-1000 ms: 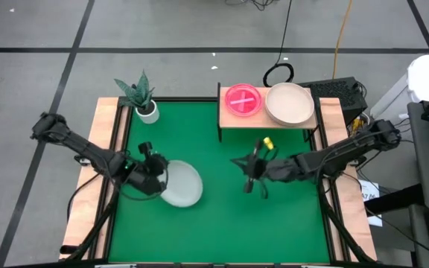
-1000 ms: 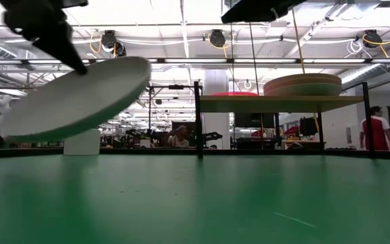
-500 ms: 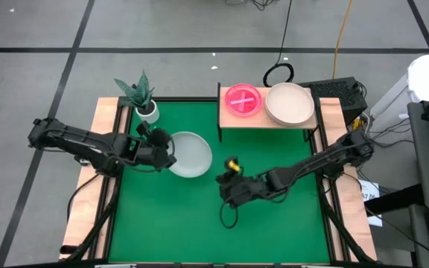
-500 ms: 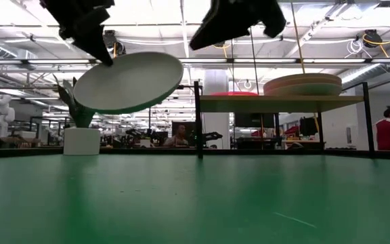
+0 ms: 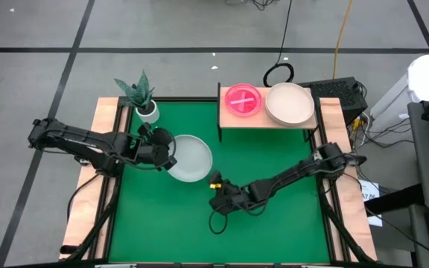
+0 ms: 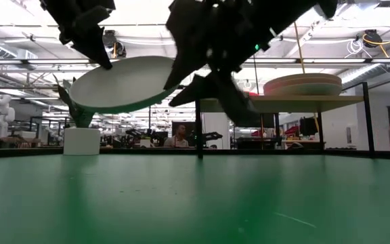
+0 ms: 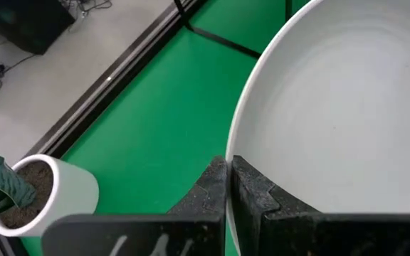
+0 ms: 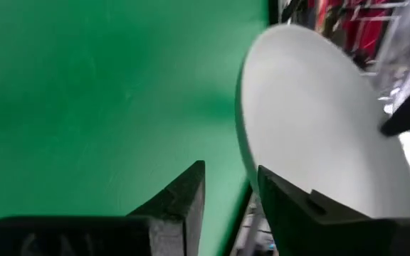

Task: Place and stack plates onto a shelf
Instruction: Stack the large gray plate on top of the large light brown plate on the shelf

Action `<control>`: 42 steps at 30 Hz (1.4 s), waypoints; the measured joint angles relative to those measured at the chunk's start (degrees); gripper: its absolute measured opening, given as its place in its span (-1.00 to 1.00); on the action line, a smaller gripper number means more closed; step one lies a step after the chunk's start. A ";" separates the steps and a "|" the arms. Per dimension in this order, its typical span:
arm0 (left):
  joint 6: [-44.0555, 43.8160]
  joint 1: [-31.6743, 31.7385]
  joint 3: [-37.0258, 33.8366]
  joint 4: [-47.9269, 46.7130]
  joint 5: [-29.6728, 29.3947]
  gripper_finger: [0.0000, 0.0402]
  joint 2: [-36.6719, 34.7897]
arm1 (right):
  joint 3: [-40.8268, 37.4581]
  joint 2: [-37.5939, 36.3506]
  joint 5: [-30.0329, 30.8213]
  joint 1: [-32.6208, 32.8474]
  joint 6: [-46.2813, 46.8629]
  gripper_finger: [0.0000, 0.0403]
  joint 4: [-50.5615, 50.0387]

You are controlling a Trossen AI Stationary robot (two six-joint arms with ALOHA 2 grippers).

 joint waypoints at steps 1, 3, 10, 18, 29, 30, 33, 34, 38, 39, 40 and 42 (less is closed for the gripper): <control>0.04 0.00 0.00 -0.07 0.02 -0.97 0.00 | 0.00 0.72 0.78 0.05 -1.72 -0.44 1.40; 0.02 0.00 0.00 -0.28 0.02 -0.97 0.00 | 0.00 1.92 1.95 0.09 -5.25 -0.48 3.29; -0.22 0.00 -0.05 -0.43 0.96 -0.97 0.00 | 0.00 2.76 2.45 0.03 -10.20 -0.58 6.07; -0.50 0.52 -1.53 -0.38 0.97 -0.98 -0.02 | -0.02 2.76 5.11 0.51 -12.75 -0.59 6.22; -1.40 0.85 -1.77 0.27 1.93 -0.98 0.00 | -0.02 2.74 5.35 0.37 -15.53 -0.59 7.77; -1.48 0.85 -1.77 0.38 2.32 -0.98 0.00 | -0.02 2.74 5.33 0.17 -15.56 -0.59 7.68; -1.45 0.80 -1.77 2.02 3.39 -0.98 0.00 | -0.02 2.74 5.33 -0.82 -15.22 -0.59 7.27; -1.44 0.74 -1.77 2.53 3.44 -0.98 0.00 | -0.04 2.74 5.33 -1.12 -15.21 -0.59 7.21; -0.75 0.70 -1.77 3.68 4.44 -0.98 0.00 | -0.04 2.74 5.33 -1.87 -15.10 -0.59 7.03; -0.67 0.70 -1.77 3.51 4.42 -0.98 0.00 | -0.04 2.74 5.33 -1.92 -15.08 -0.60 7.03; -0.64 0.70 -1.77 3.50 4.44 -0.98 0.00 | -0.04 2.74 5.32 -1.93 -15.00 -0.61 7.00; -0.63 0.70 -1.77 3.46 4.42 -0.98 0.00 | -0.04 2.74 5.25 -1.95 -14.87 -0.66 6.95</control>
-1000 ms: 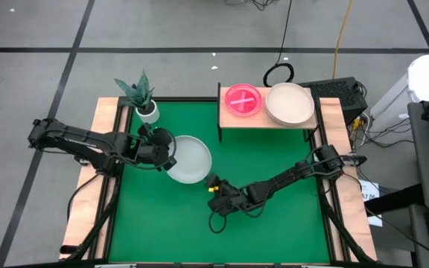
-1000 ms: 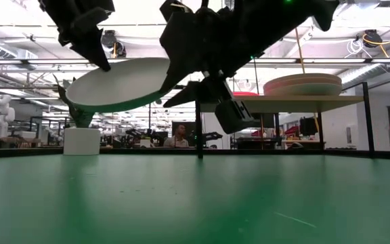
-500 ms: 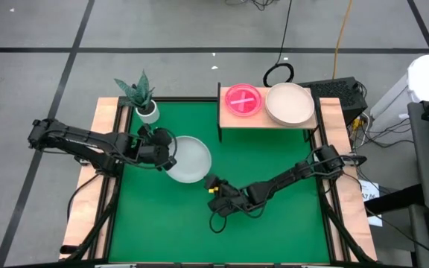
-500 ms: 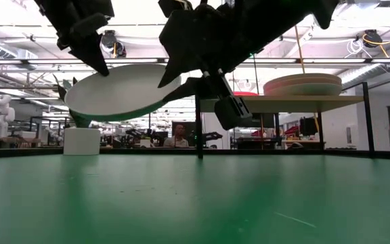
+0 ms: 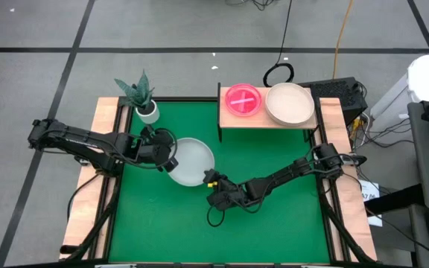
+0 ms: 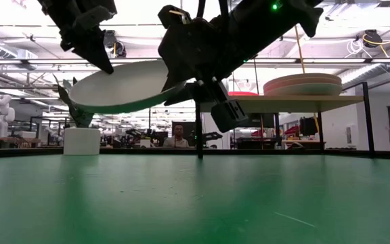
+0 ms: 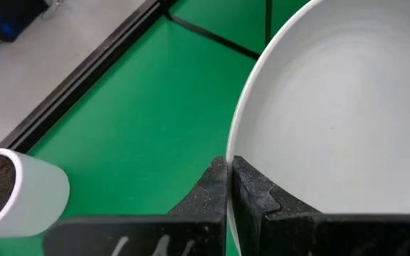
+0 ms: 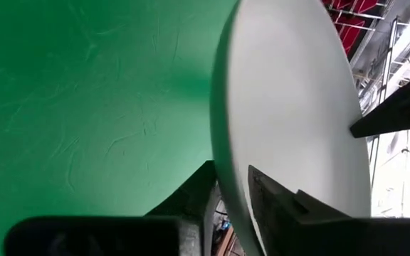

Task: Place and stack plates onto a shelf
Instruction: Stack the large gray plate on top of the large light brown plate on the shelf

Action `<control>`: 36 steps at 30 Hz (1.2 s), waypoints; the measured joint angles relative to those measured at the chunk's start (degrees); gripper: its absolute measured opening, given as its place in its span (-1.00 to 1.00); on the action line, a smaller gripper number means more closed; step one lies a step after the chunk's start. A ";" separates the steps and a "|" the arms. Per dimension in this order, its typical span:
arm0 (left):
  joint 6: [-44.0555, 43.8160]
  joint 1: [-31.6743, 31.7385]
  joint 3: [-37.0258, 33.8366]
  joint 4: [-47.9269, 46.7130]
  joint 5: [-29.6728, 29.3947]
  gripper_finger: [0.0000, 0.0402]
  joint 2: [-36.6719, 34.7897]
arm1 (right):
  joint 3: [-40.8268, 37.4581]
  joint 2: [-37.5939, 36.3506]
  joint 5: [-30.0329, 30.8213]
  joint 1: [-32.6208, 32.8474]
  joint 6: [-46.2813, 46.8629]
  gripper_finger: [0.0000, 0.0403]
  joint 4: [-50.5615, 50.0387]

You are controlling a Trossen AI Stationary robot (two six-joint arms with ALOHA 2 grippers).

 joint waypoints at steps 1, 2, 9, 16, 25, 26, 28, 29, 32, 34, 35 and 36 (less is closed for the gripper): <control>-0.01 0.00 0.00 0.01 -0.01 -0.98 0.00 | 0.00 0.00 -0.01 0.00 -0.04 -0.70 -0.08; -0.01 0.00 0.00 0.02 -0.01 -0.98 0.00 | 0.00 0.00 -0.08 0.00 -0.11 -0.75 -0.13; 0.74 0.00 0.00 2.37 -1.59 -0.87 0.00 | -0.04 0.00 -0.59 0.00 1.51 -0.96 -1.08; 5.90 -1.87 0.00 6.97 -3.15 -0.72 0.38 | -0.09 0.00 -0.28 0.02 3.38 -0.98 -1.35; 4.74 -2.70 0.00 6.49 -4.42 -0.04 0.46 | -0.09 -0.11 0.48 0.05 3.50 -0.98 -1.20; 4.88 -2.80 0.00 6.44 -4.47 0.04 0.46 | -0.09 -0.15 0.92 0.13 3.50 -0.98 -1.20; 5.45 -3.21 0.00 6.34 -4.62 0.19 0.46 | -0.09 -0.26 1.92 0.21 3.39 -0.98 -1.17; 5.66 -3.42 0.00 6.36 -4.66 0.25 0.46 | -0.09 -0.26 2.44 0.31 3.22 -0.99 -1.17; 5.78 -4.07 0.00 6.32 -4.70 0.39 -0.05 | -0.09 -0.26 2.91 0.58 2.77 -0.99 -1.21; 5.76 -4.41 0.00 6.43 -5.01 0.46 -1.06 | -0.09 -0.26 2.91 0.76 2.80 -0.99 -1.20; 5.76 -4.55 0.00 6.45 -5.04 0.48 -1.65 | -0.09 -0.26 2.91 0.86 2.70 -0.99 -1.20; 5.76 -4.79 0.00 6.45 -5.08 0.50 -2.23 | -0.09 -0.26 2.91 1.07 2.54 -0.99 -1.20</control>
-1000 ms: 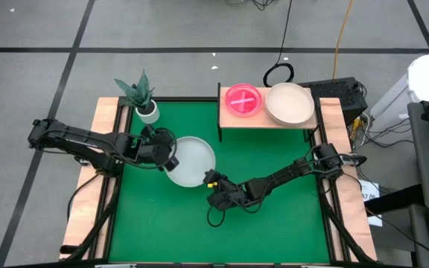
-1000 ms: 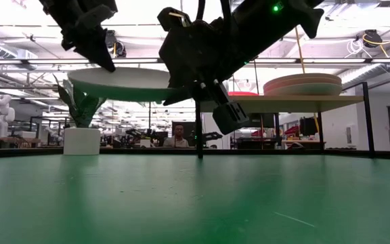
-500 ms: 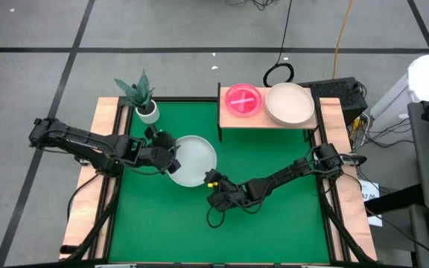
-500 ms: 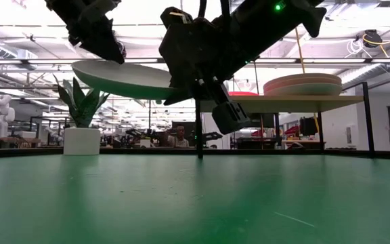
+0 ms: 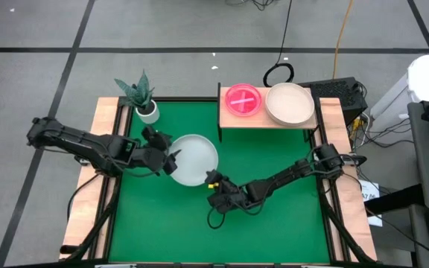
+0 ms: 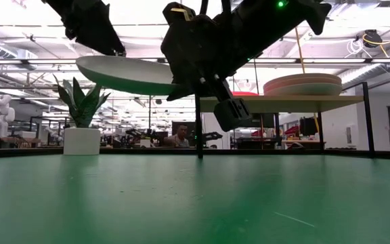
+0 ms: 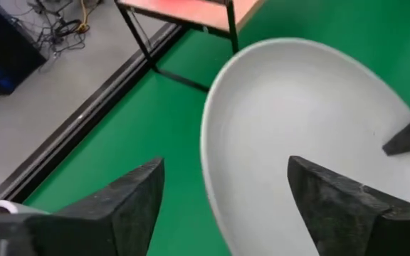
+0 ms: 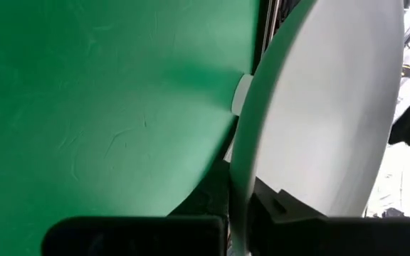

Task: Place and stack plates onto a shelf
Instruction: Stack the large gray plate on top of the large light brown plate on the shelf

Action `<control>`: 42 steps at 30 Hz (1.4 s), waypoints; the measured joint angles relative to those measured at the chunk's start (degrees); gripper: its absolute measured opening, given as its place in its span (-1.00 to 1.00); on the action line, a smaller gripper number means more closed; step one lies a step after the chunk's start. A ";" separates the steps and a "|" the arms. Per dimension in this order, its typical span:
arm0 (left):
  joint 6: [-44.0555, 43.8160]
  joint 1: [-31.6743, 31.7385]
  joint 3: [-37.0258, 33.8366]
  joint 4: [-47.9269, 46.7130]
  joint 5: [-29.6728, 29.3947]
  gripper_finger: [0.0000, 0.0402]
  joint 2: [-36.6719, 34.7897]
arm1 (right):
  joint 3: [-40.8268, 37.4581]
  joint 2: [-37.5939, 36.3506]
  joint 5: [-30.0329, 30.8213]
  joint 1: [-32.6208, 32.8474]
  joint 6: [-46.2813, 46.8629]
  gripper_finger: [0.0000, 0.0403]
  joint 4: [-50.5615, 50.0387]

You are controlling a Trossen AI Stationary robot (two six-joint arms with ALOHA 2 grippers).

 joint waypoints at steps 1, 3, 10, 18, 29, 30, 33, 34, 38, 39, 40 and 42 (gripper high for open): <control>-0.02 -0.25 0.00 0.00 0.02 0.51 -0.78 | 0.00 0.00 0.02 0.15 -0.04 -0.99 0.00; -0.10 -0.96 0.00 0.03 0.00 0.52 -2.73 | 0.01 0.00 0.40 0.52 -0.55 -0.99 0.01; -0.10 -5.03 0.00 -0.02 -0.09 0.52 -9.07 | 0.02 0.00 6.79 2.07 -6.02 -0.99 0.56; 0.05 -9.77 0.00 -0.20 -0.08 0.52 -12.22 | 0.02 0.00 10.31 3.77 -13.33 -0.99 8.38; 1.19 -12.23 0.00 0.70 -0.11 0.52 -12.52 | 0.07 -1.29 10.69 4.25 -14.09 -0.99 16.35; 1.21 -12.44 0.00 0.95 -0.13 0.52 -12.52 | 0.07 -1.83 10.84 4.02 -12.99 -0.99 16.24; 1.76 -12.85 0.02 2.08 -0.16 0.52 -12.52 | 0.04 -4.06 13.27 3.35 -9.23 -0.99 13.98; 2.23 -12.97 0.04 2.77 -0.19 0.52 -12.52 | 0.04 -5.05 13.38 3.18 -7.44 -0.99 12.43; 4.20 -14.26 0.00 4.81 0.75 0.52 -12.47 | 0.07 -9.51 13.42 2.36 4.42 -0.99 5.30; 4.42 -14.70 0.00 5.92 1.10 0.52 -12.44 | 0.11 -10.72 12.94 2.00 7.73 -0.99 3.20; 4.39 -15.18 0.00 6.54 1.09 0.52 -12.46 | 0.13 -11.85 12.35 1.66 10.73 -0.99 0.87; 3.93 -16.04 0.00 6.95 1.09 0.52 -12.52 | 0.11 -13.93 10.27 0.91 16.98 -0.99 -4.74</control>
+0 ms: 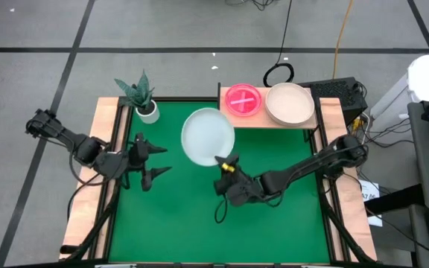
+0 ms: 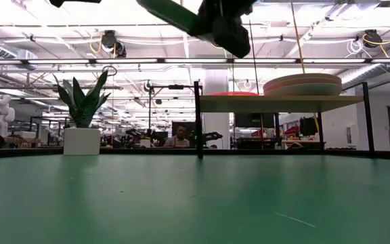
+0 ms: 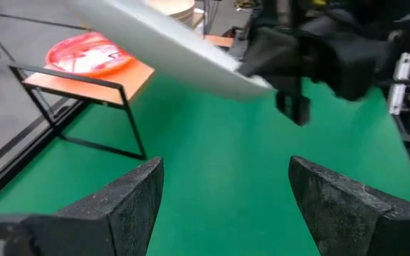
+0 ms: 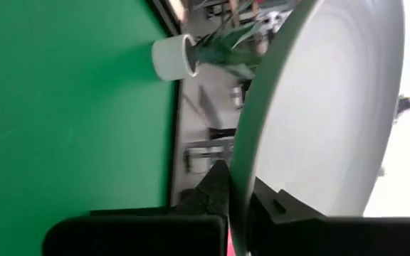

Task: Place and stack plates onto a shelf
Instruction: Stack the large gray plate on top of the large light brown plate on the shelf

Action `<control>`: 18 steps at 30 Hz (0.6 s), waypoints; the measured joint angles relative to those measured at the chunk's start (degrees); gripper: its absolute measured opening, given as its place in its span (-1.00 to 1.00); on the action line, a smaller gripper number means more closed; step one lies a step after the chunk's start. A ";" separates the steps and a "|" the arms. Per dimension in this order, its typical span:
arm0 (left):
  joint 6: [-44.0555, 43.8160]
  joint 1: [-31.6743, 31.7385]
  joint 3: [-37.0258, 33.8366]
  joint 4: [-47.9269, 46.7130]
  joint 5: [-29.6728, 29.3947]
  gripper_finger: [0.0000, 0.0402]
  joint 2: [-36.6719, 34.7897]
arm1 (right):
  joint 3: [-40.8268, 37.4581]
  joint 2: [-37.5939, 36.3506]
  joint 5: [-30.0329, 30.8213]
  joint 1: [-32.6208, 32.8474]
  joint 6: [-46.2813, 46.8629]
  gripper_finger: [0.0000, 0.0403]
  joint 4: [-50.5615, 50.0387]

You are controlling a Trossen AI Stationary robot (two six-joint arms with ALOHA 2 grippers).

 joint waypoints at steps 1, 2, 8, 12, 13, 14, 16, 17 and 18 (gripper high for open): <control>-0.28 -0.43 0.00 0.22 0.01 0.52 0.02 | -0.01 -0.94 -1.16 -0.38 2.71 -0.99 -2.17; -0.37 -0.80 0.00 0.18 0.04 0.52 0.04 | -0.02 -1.98 -2.43 -0.70 5.14 -0.99 -4.40; 3.30 -2.95 0.00 3.00 3.69 0.43 0.02 | -0.02 -7.79 -6.16 -2.04 15.62 -0.99 -15.32; 9.11 -4.34 0.00 3.64 6.83 0.19 0.16 | -0.02 -11.65 -6.14 -2.46 18.45 -0.99 -21.25; 10.24 -4.71 0.00 3.52 6.96 0.11 0.21 | -0.02 -12.69 -6.08 -2.70 18.54 -0.99 -21.86; 10.87 -4.95 0.00 3.47 6.95 0.04 0.22 | 0.00 -13.72 -6.08 -2.84 18.53 -0.99 -22.65; 11.70 -5.05 0.00 3.55 6.95 -0.09 0.22 | -0.04 -15.63 -6.17 -3.38 18.21 -0.99 -24.83; 12.08 -5.05 0.00 3.63 6.95 -0.16 0.22 | -0.04 -16.59 -6.26 -3.85 18.00 -0.99 -25.36; 12.42 -5.05 0.00 3.72 6.95 -0.22 0.22 | -0.04 -17.55 -6.28 -4.33 17.90 -0.99 -26.15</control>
